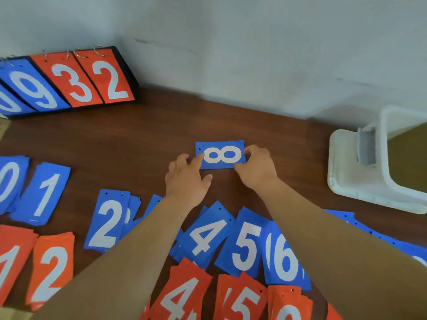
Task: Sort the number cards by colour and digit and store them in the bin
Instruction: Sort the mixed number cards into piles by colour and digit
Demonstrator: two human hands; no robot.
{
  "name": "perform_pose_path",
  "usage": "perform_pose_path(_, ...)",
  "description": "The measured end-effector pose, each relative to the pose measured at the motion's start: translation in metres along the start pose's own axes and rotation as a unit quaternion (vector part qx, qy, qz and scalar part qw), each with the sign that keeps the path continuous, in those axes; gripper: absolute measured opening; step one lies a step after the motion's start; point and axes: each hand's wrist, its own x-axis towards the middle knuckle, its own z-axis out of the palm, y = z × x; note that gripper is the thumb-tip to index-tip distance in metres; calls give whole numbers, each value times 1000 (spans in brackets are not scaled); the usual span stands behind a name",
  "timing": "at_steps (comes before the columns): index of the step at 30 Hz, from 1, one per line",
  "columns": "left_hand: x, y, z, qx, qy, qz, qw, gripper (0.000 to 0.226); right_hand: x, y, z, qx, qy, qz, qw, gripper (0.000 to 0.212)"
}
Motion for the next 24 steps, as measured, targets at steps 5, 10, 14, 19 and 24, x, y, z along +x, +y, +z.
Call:
perform_pose_path(5, 6, 8, 6, -79, 4, 5, 997, 54, 19, -9, 3, 58, 9, 32, 998, 37)
perform_pose_path(10, -1, 21, 5, -322, 22, -49, 945, 34, -10, -2, -11, 115, -15, 7, 993, 26)
perform_pose_path(14, -28, 45, 2, -435, 13, -58, 898, 31, -69, 26, -33, 158, 8, 23, 987, 33)
perform_pose_path(19, -86, 89, 6, -384, -59, 42, 920, 38, -151, 93, -58, 205, 29, 69, 976, 27)
perform_pose_path(24, -149, 148, 39, -334, -146, 134, 922, 42, -213, 171, -83, 202, 50, 105, 972, 16)
